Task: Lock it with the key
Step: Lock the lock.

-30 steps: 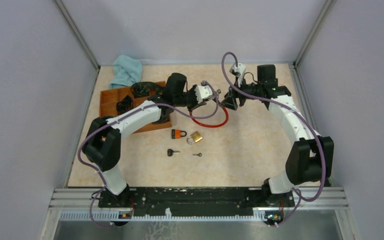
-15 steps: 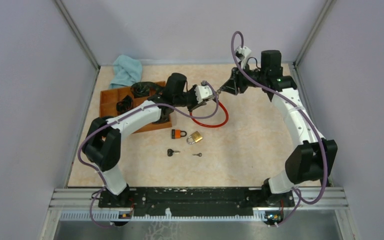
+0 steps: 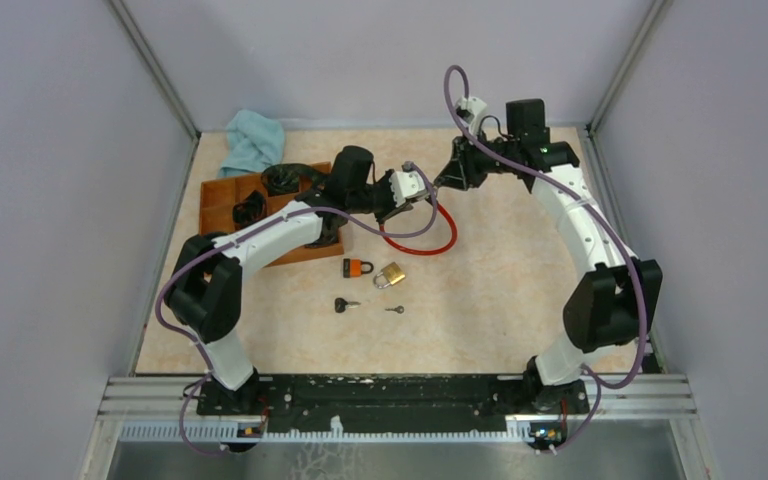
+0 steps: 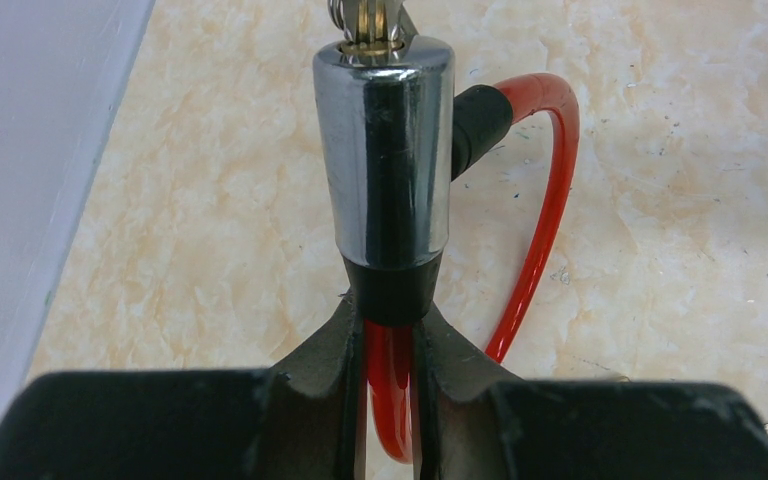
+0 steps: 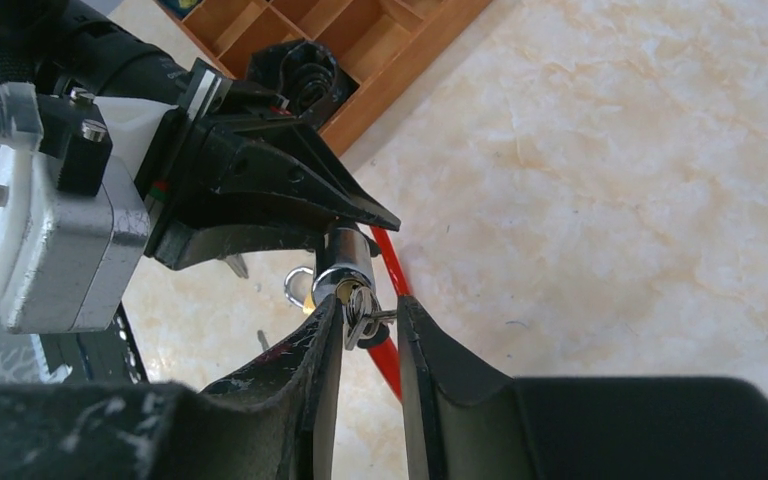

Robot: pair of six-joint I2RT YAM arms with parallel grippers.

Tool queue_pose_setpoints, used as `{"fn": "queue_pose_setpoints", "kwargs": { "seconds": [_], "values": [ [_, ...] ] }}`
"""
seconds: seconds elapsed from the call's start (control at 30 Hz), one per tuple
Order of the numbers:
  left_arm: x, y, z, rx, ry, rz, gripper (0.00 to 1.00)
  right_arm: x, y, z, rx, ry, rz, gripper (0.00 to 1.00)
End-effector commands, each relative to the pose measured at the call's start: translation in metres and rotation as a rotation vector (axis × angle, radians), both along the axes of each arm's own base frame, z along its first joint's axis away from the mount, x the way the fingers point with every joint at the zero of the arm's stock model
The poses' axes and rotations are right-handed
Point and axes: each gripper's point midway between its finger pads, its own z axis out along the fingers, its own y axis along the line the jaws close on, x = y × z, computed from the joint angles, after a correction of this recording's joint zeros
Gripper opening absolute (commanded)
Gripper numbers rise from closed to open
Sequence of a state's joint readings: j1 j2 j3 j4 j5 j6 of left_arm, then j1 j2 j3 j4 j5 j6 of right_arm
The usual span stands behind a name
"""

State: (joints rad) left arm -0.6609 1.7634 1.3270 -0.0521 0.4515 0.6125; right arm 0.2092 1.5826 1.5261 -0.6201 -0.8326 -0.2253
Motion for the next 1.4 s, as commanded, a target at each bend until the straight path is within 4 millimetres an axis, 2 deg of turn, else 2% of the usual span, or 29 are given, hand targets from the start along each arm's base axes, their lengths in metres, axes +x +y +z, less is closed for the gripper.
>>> {"fn": "queue_pose_setpoints", "kwargs": {
  "seconds": [0.0,0.3,0.77,1.07,1.13,1.37],
  "values": [
    [-0.011,-0.001,-0.008,0.011,0.053,-0.014,0.00,0.003,0.007,0.018,-0.004,-0.074,0.040,0.24],
    [-0.011,-0.001,-0.007,0.011,0.051,-0.014,0.00,0.001,0.007,0.014,-0.040,-0.105,0.084,0.19],
    [-0.015,-0.002,-0.009,0.014,0.063,-0.037,0.00,0.001,0.010,0.008,-0.107,-0.311,0.286,0.00],
    [-0.018,-0.004,-0.012,0.015,0.068,-0.064,0.00,0.002,0.012,0.006,-0.134,-0.466,0.401,0.00],
    [-0.019,-0.005,-0.011,0.013,0.069,-0.072,0.00,0.007,0.013,-0.005,-0.145,-0.475,0.432,0.00],
    [-0.023,-0.006,-0.011,0.009,0.079,-0.090,0.00,0.012,0.014,-0.007,-0.181,-0.582,0.527,0.00]
  ]
}}
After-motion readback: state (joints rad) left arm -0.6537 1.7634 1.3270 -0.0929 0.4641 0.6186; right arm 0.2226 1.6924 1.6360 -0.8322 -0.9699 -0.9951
